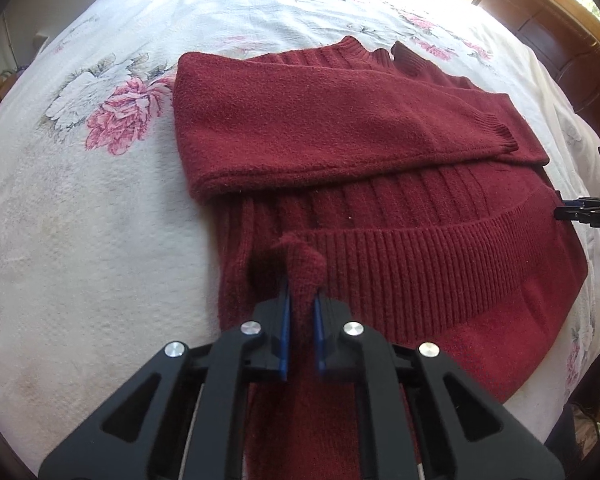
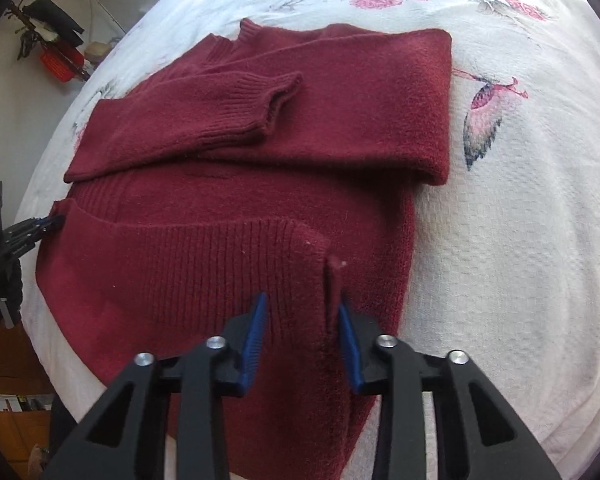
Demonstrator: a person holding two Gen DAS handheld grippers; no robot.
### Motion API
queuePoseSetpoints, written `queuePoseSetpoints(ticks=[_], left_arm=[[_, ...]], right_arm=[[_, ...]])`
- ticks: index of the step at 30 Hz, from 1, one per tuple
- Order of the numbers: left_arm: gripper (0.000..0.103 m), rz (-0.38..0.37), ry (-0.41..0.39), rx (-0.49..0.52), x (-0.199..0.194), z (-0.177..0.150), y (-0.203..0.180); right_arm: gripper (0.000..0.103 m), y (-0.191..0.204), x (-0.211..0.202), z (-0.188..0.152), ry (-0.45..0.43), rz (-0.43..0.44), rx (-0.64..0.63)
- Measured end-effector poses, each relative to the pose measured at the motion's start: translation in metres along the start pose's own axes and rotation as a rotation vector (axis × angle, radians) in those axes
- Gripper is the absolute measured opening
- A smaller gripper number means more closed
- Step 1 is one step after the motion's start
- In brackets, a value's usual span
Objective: Fold small clothes
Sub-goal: 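Release the hem and grasp the folded edge again with both tools, then lift the folded edge with both tools and lay it over toward the collar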
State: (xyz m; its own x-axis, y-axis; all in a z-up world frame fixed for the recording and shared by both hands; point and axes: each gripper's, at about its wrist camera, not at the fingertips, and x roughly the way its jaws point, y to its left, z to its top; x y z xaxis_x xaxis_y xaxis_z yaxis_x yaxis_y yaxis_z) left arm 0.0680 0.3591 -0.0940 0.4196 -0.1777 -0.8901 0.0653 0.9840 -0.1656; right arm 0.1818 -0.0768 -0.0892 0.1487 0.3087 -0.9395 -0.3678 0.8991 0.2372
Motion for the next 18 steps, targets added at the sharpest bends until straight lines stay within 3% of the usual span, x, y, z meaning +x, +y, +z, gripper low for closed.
queuePoseSetpoints(ticks=[1,4,11,18], left_arm=[[0.005,0.007,-0.016,-0.004,-0.006,0.000,-0.001],[0.005,-0.006,-0.075,-0.018,-0.028,-0.002,-0.005],[0.005,-0.006,-0.188,-0.005,-0.079,-0.002,-0.019],[0.005,0.010,-0.331,-0.038,-0.119,0.053,-0.021]], right_arm=[[0.007,-0.001,-0.004,-0.002,-0.015,0.013,0.003],[0.007,-0.005,-0.025,-0.010,-0.071,0.086,0.038],[0.006,-0.003,-0.082,-0.032,-0.180,0.164,0.046],[0.006,-0.011,-0.136,0.003,-0.311,0.186,0.090]])
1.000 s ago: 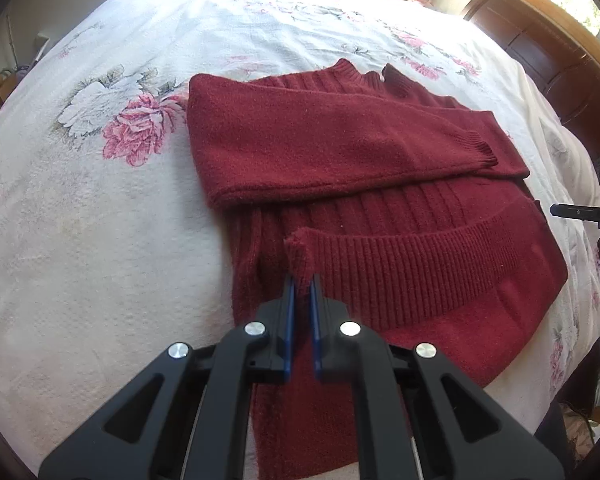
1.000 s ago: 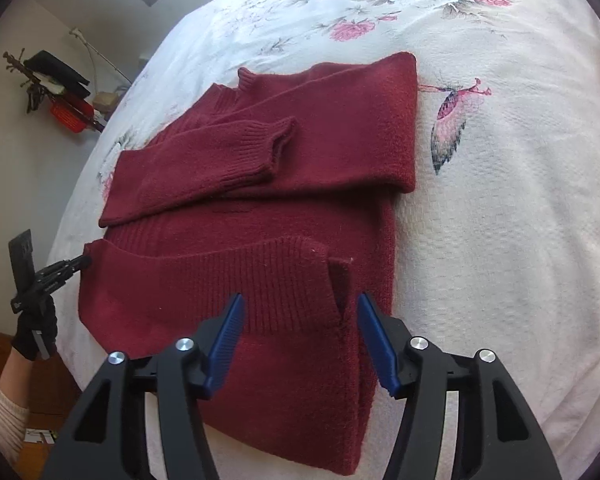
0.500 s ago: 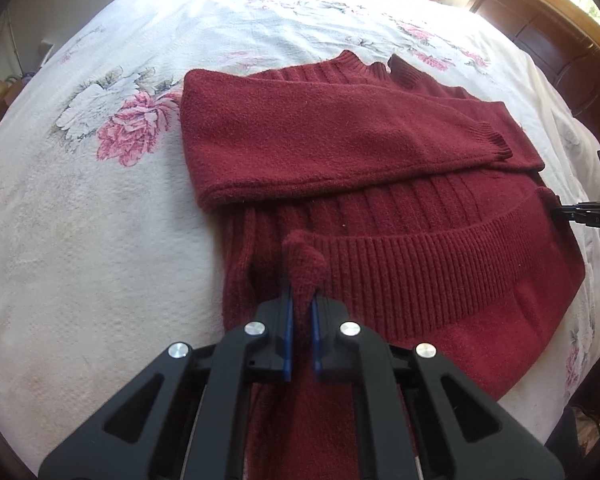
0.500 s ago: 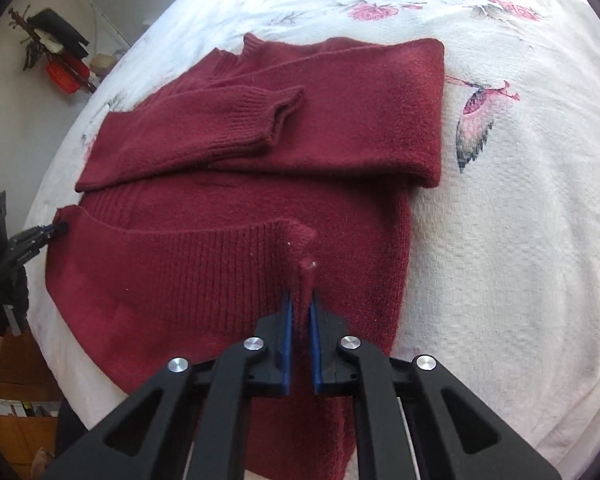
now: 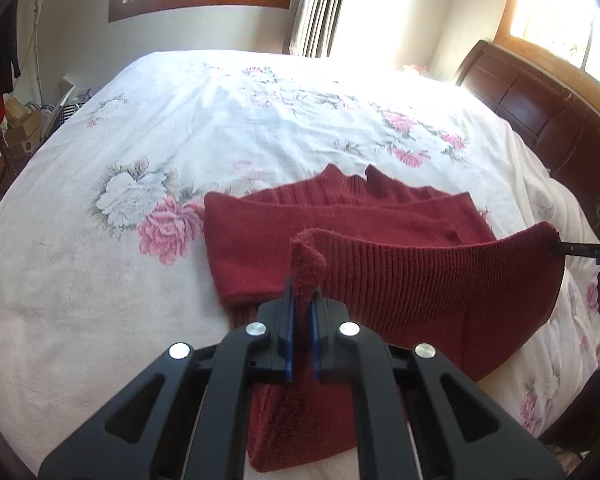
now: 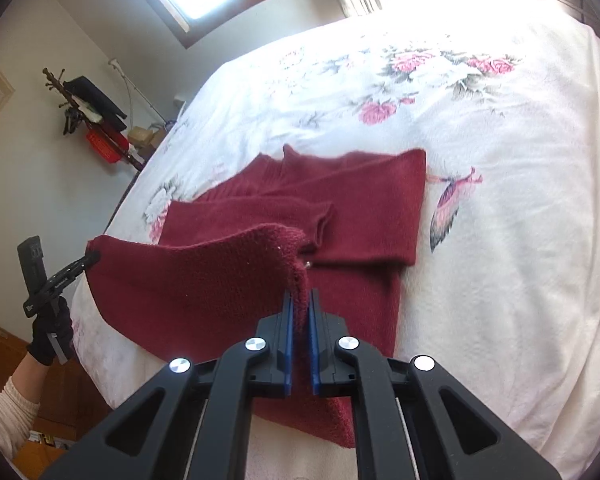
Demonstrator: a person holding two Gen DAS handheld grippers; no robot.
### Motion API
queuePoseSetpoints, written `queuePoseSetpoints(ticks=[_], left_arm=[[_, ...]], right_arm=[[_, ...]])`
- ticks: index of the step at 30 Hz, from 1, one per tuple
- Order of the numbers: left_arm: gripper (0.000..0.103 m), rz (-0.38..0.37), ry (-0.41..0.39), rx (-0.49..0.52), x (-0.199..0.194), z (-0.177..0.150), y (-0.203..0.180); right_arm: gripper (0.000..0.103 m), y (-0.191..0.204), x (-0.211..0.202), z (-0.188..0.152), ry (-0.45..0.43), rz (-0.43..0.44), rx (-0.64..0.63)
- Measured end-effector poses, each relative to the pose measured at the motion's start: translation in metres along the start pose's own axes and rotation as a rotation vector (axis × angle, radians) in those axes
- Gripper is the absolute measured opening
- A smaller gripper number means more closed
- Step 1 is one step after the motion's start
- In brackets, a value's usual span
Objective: Fold small clothes
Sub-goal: 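Lift the folded edge with both tools and lay it over toward the collar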
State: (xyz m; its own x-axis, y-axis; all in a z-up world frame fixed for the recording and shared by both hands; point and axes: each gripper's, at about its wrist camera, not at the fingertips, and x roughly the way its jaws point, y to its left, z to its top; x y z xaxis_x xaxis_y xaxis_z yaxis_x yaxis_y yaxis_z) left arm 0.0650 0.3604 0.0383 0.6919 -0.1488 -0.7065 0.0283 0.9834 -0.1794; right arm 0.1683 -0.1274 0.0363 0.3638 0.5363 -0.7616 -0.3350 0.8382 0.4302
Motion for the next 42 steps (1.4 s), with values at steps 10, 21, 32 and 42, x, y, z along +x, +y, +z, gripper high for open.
queuePoseSetpoints(ticks=[10,21,32,42], left_arm=[[0.005,0.077,-0.087,-0.018,0.052,0.095,0.000],[0.005,0.155,0.031,-0.045,0.169,0.110,0.012],[0.006,0.246,0.151,-0.082,0.243,0.081,0.040],[0.020,0.285,0.098,-0.216,0.211,0.082,0.064]], right_arm=[[0.006,0.005,0.028,0.101,-0.062,-0.100,-0.006],[0.006,-0.034,0.116,0.141,-0.006,-0.174,0.059],[0.006,-0.074,0.194,0.136,0.091,-0.253,0.110],[0.032,-0.082,0.172,0.126,0.055,-0.248,0.148]])
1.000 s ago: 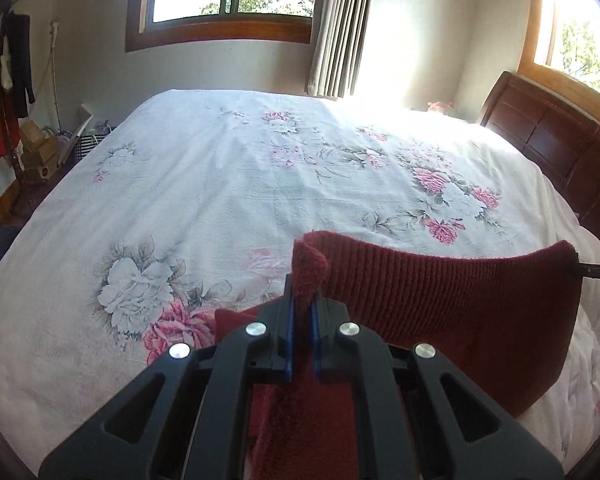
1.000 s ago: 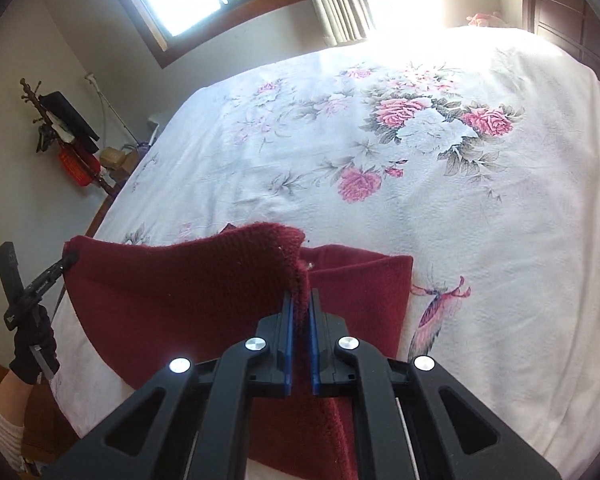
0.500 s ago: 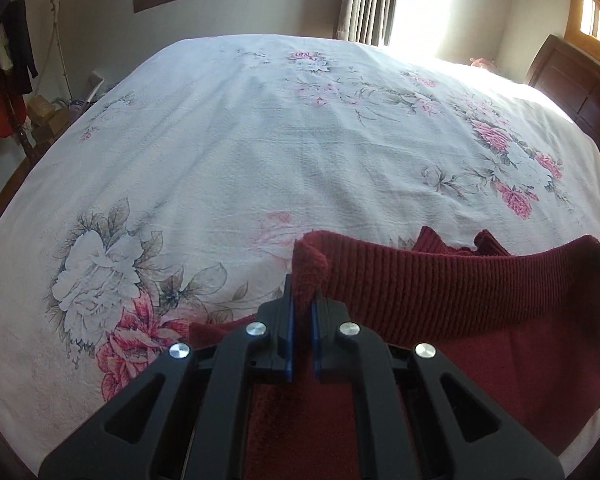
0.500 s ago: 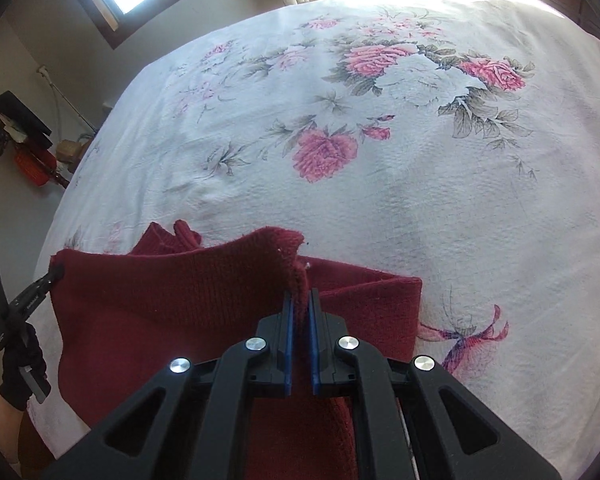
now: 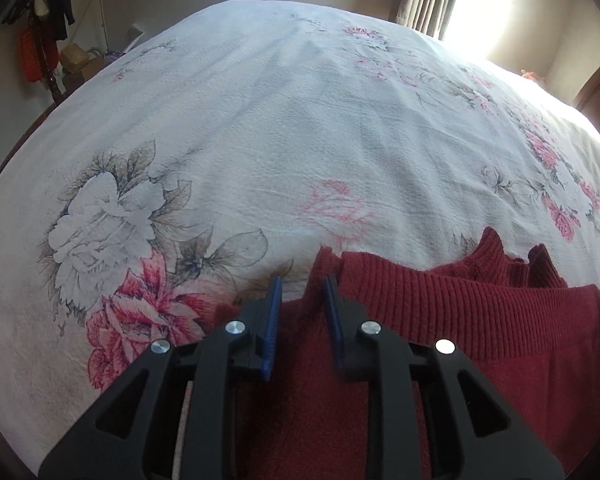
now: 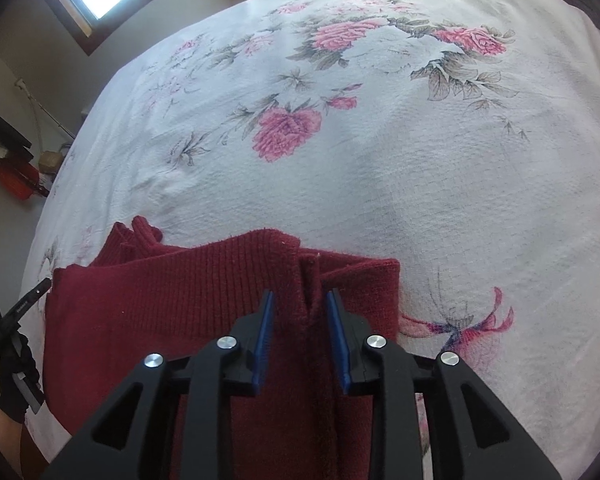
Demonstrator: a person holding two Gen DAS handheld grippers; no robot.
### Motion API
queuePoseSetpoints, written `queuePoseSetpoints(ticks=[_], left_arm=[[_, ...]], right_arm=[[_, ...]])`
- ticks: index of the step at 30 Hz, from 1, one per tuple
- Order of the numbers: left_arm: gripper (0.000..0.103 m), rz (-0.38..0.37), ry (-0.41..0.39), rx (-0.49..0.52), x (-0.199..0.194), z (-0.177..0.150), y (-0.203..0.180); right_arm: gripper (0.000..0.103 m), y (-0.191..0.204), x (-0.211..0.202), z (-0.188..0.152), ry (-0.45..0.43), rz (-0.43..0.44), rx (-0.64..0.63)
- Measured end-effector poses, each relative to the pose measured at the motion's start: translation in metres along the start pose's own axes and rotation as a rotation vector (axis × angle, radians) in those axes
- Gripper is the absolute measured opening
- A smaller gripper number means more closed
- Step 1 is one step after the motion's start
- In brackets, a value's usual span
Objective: Fold small clothes
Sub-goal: 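Lift the folded edge with both tools and lay it over toward the collar, then open both tools and release the folded sweater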
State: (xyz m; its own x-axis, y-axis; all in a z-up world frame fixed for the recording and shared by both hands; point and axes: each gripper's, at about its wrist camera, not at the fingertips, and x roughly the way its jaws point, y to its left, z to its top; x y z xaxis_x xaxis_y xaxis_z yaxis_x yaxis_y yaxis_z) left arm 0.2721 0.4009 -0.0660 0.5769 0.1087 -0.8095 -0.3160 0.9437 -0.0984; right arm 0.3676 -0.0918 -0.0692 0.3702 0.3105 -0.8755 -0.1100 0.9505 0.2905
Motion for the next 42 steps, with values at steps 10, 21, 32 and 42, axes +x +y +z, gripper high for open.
queuePoseSetpoints(ticks=[10,21,32,42], left_arm=[[0.034,-0.180,0.046,0.203,-0.096,-0.080,-0.037],[0.038,-0.203,0.207,0.188,-0.070,-0.158,-0.044],[0.038,-0.208,0.230,0.201,-0.058,-0.159,-0.030],[0.038,-0.192,0.222,0.206,-0.055,-0.159,-0.033]], right_arm=[[0.045,-0.008,-0.078,-0.105,0.116,0.121,-0.088],[0.009,-0.039,-0.070,-0.160,0.169,0.272,0.036],[0.008,-0.050,-0.060,-0.179,0.222,0.169,-0.003],[0.012,-0.054,-0.052,-0.180,0.237,0.154,0.014]])
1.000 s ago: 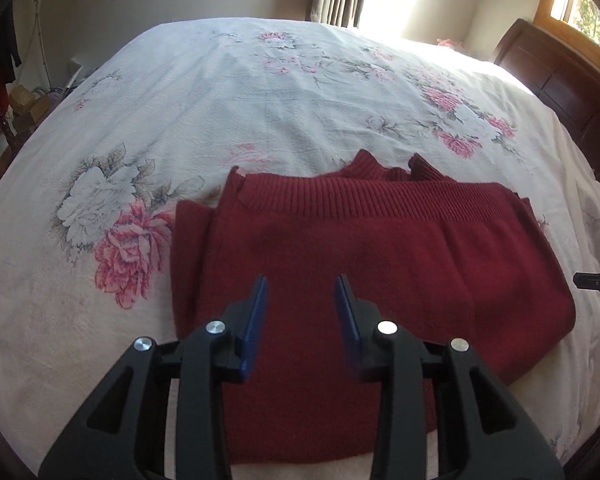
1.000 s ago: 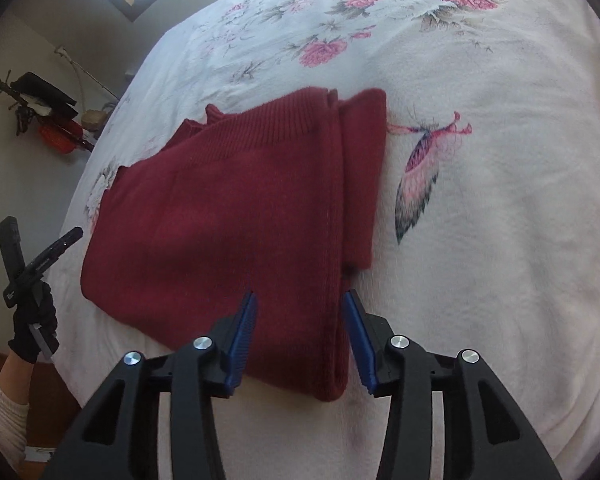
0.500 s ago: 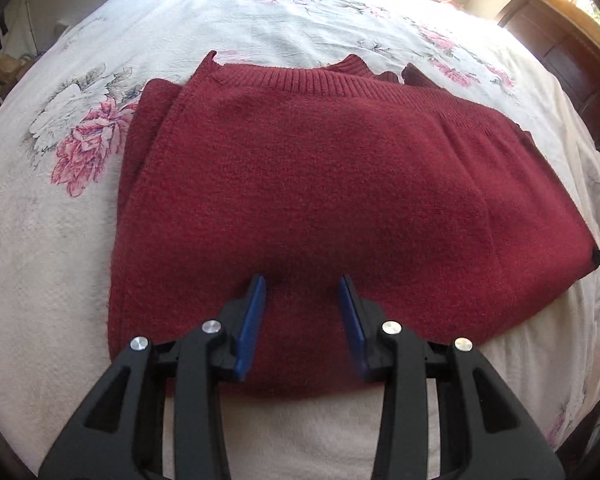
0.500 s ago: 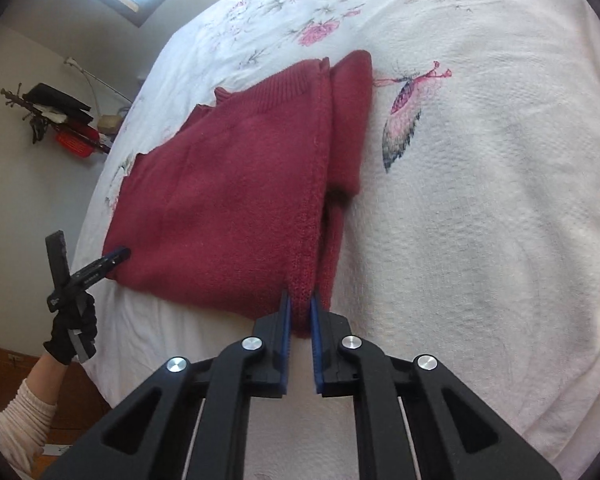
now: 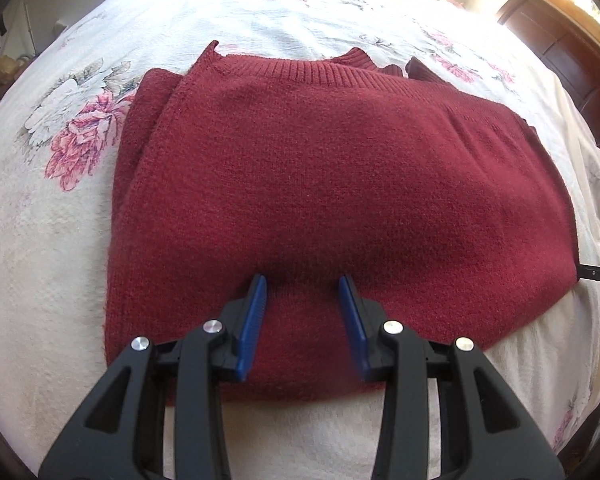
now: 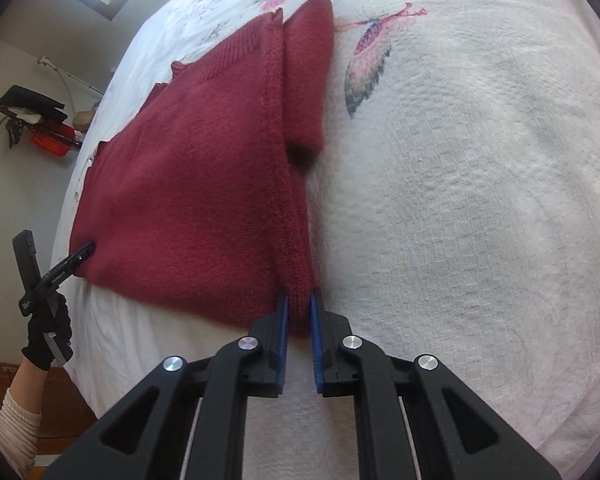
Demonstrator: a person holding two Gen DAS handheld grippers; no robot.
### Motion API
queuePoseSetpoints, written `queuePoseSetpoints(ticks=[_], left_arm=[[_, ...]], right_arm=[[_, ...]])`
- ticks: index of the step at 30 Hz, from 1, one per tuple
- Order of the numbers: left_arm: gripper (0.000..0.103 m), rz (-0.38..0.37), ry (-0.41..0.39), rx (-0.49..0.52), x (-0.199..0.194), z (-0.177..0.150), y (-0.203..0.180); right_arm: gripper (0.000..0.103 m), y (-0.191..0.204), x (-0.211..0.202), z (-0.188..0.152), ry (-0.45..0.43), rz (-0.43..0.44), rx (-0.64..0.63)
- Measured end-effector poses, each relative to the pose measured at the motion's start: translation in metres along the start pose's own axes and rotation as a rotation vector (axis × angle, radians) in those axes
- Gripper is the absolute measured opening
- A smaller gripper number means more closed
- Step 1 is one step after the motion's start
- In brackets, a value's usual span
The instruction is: Fold small clothes
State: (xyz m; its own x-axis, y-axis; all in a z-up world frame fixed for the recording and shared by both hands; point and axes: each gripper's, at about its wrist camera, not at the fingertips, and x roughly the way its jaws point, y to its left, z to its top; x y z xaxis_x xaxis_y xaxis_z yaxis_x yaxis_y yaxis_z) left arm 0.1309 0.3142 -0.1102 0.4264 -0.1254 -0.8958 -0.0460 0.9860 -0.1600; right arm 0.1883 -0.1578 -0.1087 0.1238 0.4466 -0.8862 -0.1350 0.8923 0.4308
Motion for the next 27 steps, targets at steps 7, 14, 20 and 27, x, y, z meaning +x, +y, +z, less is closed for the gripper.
queuePoseSetpoints(ticks=[7,14,20,27], left_arm=[[0.052,-0.015,-0.084,0.011,-0.026,0.037,-0.024],[0.053,-0.029,-0.083,0.020,-0.011,0.067,-0.043],[0.053,-0.021,-0.032,0.008,0.014,0.068,-0.040],[0.059,-0.032,-0.013,0.002,0.029,0.065,-0.030]], right_arm=[[0.047,0.020,-0.035,0.032,-0.081,0.003,-0.001],[0.049,0.012,-0.015,0.071,-0.057,0.036,0.078],[0.049,0.005,0.011,0.084,-0.029,0.037,0.107],[0.032,0.008,0.032,0.089,-0.022,0.036,0.111]])
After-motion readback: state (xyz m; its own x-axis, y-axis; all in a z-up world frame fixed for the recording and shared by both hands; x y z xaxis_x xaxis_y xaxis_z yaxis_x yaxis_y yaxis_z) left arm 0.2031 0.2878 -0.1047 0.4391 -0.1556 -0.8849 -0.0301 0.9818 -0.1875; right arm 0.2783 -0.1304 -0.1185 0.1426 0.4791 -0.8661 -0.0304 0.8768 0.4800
